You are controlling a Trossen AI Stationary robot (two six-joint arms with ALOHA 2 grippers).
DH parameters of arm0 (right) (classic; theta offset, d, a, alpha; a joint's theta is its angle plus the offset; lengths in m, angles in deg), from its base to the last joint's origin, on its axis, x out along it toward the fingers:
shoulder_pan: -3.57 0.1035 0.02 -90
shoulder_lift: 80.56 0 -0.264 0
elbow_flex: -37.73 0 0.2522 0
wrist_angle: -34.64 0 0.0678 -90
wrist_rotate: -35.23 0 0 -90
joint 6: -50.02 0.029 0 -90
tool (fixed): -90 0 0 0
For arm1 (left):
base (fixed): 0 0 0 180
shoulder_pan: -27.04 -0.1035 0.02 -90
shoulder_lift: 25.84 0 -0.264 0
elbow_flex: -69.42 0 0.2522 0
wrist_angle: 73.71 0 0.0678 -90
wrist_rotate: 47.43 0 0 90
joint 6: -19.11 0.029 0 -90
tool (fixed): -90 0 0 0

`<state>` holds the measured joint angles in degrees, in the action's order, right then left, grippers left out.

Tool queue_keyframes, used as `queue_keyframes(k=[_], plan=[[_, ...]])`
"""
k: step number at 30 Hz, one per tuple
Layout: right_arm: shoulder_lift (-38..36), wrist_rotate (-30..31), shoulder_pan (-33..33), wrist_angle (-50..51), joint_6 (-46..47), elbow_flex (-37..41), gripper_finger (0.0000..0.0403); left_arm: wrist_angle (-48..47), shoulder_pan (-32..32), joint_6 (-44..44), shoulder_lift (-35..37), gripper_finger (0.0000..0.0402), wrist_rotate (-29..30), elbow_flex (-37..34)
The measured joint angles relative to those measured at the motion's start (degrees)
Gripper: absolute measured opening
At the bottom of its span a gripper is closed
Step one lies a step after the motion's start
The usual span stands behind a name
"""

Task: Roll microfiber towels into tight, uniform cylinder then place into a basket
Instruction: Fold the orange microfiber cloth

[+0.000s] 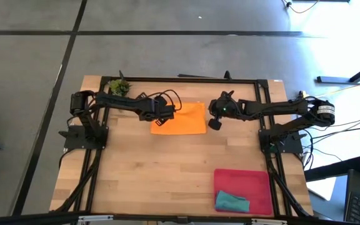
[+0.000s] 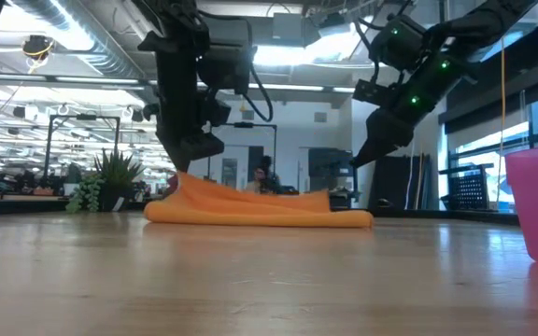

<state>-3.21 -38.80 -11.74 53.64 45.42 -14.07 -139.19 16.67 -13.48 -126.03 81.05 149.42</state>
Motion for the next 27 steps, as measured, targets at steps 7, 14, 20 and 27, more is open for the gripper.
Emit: queue_keyframes(k=[7, 14, 20, 27], plan=[[0.0, -0.4, 0.0, -0.2, 0.0, 0.0, 0.0085, 2.0, -1.2, 3.4, 0.0, 0.0023, -0.1, 0.0], [0.0, -0.7, 0.0, -0.7, -0.2, 0.0, 0.0146, 8.2, -2.6, 11.8, 0.0, 0.0078, -0.2, 0.0], [0.0, -7.4, 0.0, -1.1, -0.3, 0.0, 0.0181, 9.5, -4.7, 14.0, 0.0, 0.0095, -1.3, 0.0], [4.5, -17.6, 2.6, -4.0, 0.9, 0.0, 0.0187, 13.4, -5.5, 15.2, 0.0, 0.0096, -19.3, -2.8]])
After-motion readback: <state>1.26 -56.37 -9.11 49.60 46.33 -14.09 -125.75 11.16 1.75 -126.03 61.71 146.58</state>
